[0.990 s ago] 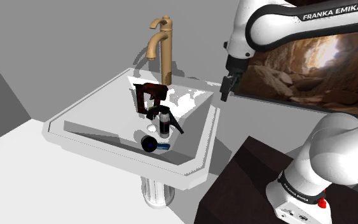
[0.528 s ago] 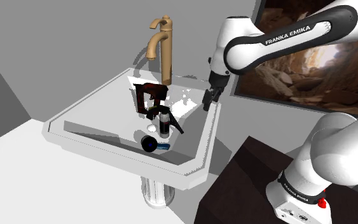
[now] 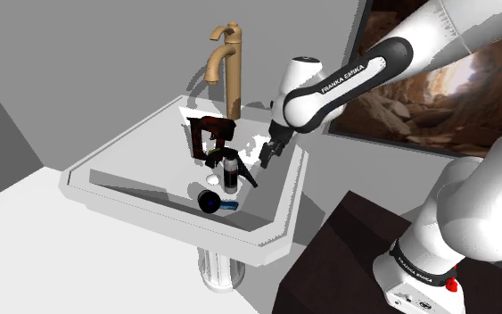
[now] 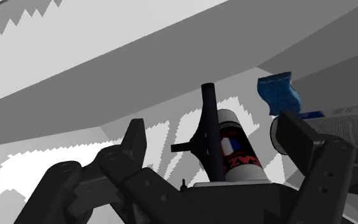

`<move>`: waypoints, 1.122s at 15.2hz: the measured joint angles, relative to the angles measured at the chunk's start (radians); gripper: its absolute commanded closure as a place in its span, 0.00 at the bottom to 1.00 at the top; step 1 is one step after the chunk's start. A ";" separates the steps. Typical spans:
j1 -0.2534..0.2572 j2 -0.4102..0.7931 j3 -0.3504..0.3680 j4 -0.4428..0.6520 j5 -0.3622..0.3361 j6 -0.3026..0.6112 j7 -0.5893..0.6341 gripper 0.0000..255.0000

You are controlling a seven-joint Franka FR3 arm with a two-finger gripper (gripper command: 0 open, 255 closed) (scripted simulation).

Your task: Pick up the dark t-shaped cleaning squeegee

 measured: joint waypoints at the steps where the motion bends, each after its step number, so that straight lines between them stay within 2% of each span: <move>1: 0.008 0.046 0.001 0.020 0.018 0.036 -0.008 0.00; 6: 0.036 0.245 0.020 0.115 0.121 0.186 -0.066 0.00; 14: 0.027 0.363 0.048 0.129 0.203 0.298 -0.135 0.00; 15: 0.025 0.368 0.049 0.129 0.207 0.304 -0.139 1.00; 17: 0.023 0.371 0.050 0.129 0.210 0.307 -0.143 1.00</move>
